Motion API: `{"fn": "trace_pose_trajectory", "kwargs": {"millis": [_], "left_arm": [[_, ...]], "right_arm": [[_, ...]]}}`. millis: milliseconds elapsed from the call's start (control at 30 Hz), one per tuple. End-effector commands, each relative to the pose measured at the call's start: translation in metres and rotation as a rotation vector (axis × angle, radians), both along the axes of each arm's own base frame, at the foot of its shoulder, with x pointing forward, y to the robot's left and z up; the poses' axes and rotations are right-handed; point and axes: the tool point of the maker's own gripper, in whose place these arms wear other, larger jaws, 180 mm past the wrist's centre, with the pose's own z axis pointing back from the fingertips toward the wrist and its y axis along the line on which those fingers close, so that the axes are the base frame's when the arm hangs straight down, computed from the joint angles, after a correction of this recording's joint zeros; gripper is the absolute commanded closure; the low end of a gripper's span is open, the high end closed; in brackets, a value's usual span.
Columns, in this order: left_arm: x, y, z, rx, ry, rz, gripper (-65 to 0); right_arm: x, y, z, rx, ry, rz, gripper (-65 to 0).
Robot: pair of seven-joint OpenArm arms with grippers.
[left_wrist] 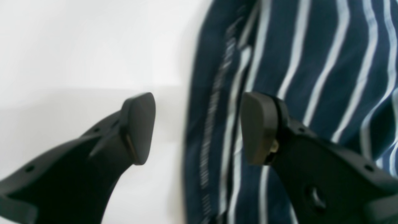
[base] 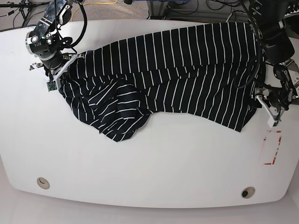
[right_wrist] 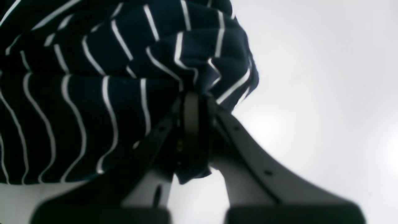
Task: Fold the T-shirt properly
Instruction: 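Slide the left gripper along the shirt's side edge toward the hem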
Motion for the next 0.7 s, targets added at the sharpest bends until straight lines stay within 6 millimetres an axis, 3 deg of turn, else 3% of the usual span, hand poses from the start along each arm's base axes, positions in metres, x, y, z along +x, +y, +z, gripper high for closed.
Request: {"fn": "trace_pose_trajectory", "kwargs": {"millis": [0, 200, 433, 533, 600, 667], "left_arm": [[-0.011, -0.018, -0.013, -0.007, 0.088, -0.05, -39.4], [-0.015, -0.046, -0.023, -0.026, 0.135, -0.107, -39.3], [-0.016, -0.056, -0.017, 0.027, 0.113, -0.171, -39.2], [-0.014, -0.074, -0.016, 0.003, 0.096, -0.208, -38.9], [-0.014, -0.086, -0.017, -0.009, 0.093, -0.243, -35.6], [-0.017, -0.092, -0.021, -0.013, 0.102, -0.263, -26.8]], "right_arm": [[0.007, -0.003, 0.011, -0.009, -0.046, -0.001, 0.0], [0.008, -0.003, 0.012, -0.011, -0.049, -0.003, 0.0], [0.008, -0.003, 0.012, -0.011, -0.049, -0.003, 0.0], [0.008, -0.003, 0.012, -0.011, -0.049, -0.003, 0.0], [0.008, -0.003, 0.012, -0.01, -0.048, -0.003, 0.0], [0.008, -0.003, 0.012, -0.009, -0.048, -0.001, 0.0]]}}
